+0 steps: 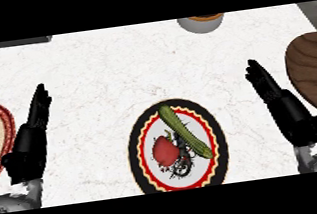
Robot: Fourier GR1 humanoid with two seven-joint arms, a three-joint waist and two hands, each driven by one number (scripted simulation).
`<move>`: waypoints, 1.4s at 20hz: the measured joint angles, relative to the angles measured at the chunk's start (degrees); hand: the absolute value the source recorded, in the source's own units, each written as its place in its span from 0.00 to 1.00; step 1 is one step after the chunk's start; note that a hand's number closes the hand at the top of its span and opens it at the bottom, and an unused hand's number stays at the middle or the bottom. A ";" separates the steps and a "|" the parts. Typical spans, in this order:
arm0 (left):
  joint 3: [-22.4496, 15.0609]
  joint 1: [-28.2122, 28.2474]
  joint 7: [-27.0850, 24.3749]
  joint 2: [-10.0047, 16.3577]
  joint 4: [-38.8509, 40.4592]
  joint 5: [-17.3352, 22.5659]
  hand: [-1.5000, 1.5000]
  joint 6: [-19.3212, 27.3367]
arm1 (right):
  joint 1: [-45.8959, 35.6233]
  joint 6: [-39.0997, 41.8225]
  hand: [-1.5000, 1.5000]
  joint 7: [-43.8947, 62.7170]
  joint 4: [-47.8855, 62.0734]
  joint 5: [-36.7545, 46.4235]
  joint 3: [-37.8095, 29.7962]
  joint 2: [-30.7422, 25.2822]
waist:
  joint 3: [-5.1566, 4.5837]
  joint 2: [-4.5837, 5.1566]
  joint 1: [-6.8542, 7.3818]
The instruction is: Pick the bell pepper from the plate and place it in the bowl
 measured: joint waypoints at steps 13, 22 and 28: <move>3.81 -5.63 7.90 1.68 0.10 -2.17 0.50 -1.47 | 9.19 -15.83 0.00 -2.06 -11.61 14.69 0.21 3.47 | 1.25 0.35 -1.59; 4.29 -6.70 9.28 1.00 0.19 -2.97 0.50 -2.53 | 12.79 -11.75 0.00 14.71 -27.16 33.56 9.78 -5.65 | 1.16 0.47 -0.77; 4.09 -7.73 9.10 0.48 0.95 -3.27 0.50 -3.53 | 4.84 -0.04 0.00 35.78 -31.04 41.64 14.50 -9.02 | 1.03 0.67 0.44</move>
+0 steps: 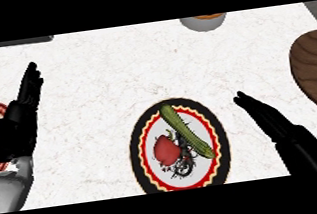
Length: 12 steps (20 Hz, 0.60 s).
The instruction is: Pick the bell pepper from the plate and place it in the bowl
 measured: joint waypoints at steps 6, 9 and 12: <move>-0.09 -2.22 0.06 -1.15 2.00 -0.45 0.50 -0.87 | -14.23 13.20 0.00 18.23 4.13 0.45 5.97 6.67 | 0.08 0.20 0.86; 0.16 -2.45 0.44 -1.69 1.89 -0.56 0.50 -1.19 | -20.64 17.49 0.00 23.79 8.22 -1.05 7.88 12.86 | 0.16 0.14 0.82; 0.99 -1.81 -0.39 -1.52 2.15 -0.56 0.50 -1.93 | -25.07 19.38 0.00 25.62 14.08 -2.21 9.22 18.40 | 0.21 0.12 0.77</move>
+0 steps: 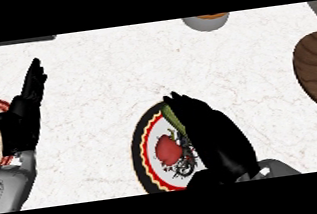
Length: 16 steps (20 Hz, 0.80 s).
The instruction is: Pick the bell pepper from the plate and place it in the bowl
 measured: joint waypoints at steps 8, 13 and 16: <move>1.05 1.57 1.08 -0.05 -1.98 -0.81 0.50 -0.59 | -2.73 3.06 0.00 1.72 10.86 -1.12 2.32 5.63 | 0.08 -0.15 -0.59; 2.31 1.79 0.77 -0.06 -1.77 -0.98 0.50 -1.50 | -4.01 4.35 0.00 1.18 18.21 -0.48 1.42 7.50 | 0.10 -0.09 -0.79; 2.46 1.16 0.75 -1.32 -1.05 -1.94 0.50 -1.43 | -4.35 4.79 0.00 0.26 22.06 0.81 0.70 9.01 | 0.12 -0.07 -0.97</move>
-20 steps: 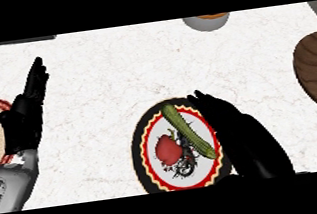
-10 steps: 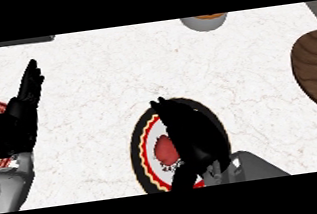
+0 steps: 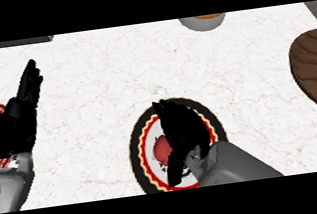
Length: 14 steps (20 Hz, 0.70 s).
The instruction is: Pick the bell pepper from the plate and place it in the bowl
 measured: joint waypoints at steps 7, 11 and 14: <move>1.52 0.25 -0.14 -1.76 0.31 -1.73 0.50 -1.80 | 0.89 0.04 0.00 -2.75 6.20 3.36 -1.14 2.57 | 0.02 -0.02 -0.08; 2.82 1.22 0.20 -2.62 -0.93 -2.83 0.50 -2.91 | 0.93 -1.01 0.00 -4.78 9.92 4.49 -1.06 3.19 | 0.02 -0.04 0.00; 3.68 0.90 0.20 -3.45 -0.80 -3.67 0.50 -3.46 | 1.59 -1.71 1.00 -5.91 11.30 5.99 -0.24 3.43 | 0.01 -0.20 -0.03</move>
